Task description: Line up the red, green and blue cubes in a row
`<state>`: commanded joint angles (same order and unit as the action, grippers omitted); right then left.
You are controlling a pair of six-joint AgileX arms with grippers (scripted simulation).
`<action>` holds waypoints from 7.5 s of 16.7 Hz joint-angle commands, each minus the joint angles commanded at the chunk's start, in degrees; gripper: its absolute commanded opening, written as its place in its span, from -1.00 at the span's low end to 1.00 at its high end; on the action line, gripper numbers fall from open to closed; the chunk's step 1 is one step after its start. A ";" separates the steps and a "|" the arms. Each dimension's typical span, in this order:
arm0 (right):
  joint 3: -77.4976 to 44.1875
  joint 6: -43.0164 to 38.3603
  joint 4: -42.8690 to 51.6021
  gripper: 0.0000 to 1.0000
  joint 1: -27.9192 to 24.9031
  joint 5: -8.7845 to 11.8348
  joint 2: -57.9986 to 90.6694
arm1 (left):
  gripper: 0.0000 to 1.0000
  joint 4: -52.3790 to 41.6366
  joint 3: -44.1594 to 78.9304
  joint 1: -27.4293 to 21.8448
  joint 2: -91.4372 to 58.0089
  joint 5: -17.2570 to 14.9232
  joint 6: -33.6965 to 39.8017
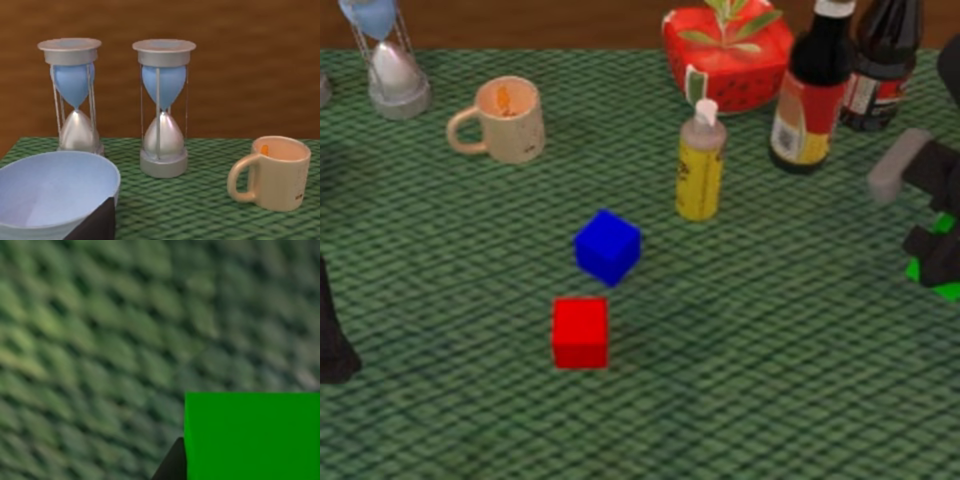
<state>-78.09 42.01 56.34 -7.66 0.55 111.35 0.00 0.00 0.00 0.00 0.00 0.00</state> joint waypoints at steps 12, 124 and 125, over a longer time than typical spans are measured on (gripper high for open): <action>-29.91 2.67 13.28 -1.00 -32.94 -0.24 16.64 | 1.00 0.00 0.00 0.00 0.00 0.00 0.00; 78.09 -42.01 -56.34 1.00 7.09 -0.55 -111.35 | 0.70 -59.32 110.71 -29.94 -141.38 -0.34 -6.96; 78.09 -42.01 -56.34 1.00 7.09 -0.55 -111.35 | 0.55 -59.32 110.71 -29.94 -141.38 -0.34 -6.96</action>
<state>0.00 0.00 0.00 -0.57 0.00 0.00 -59.32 110.71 -29.94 -141.38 -0.34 -6.96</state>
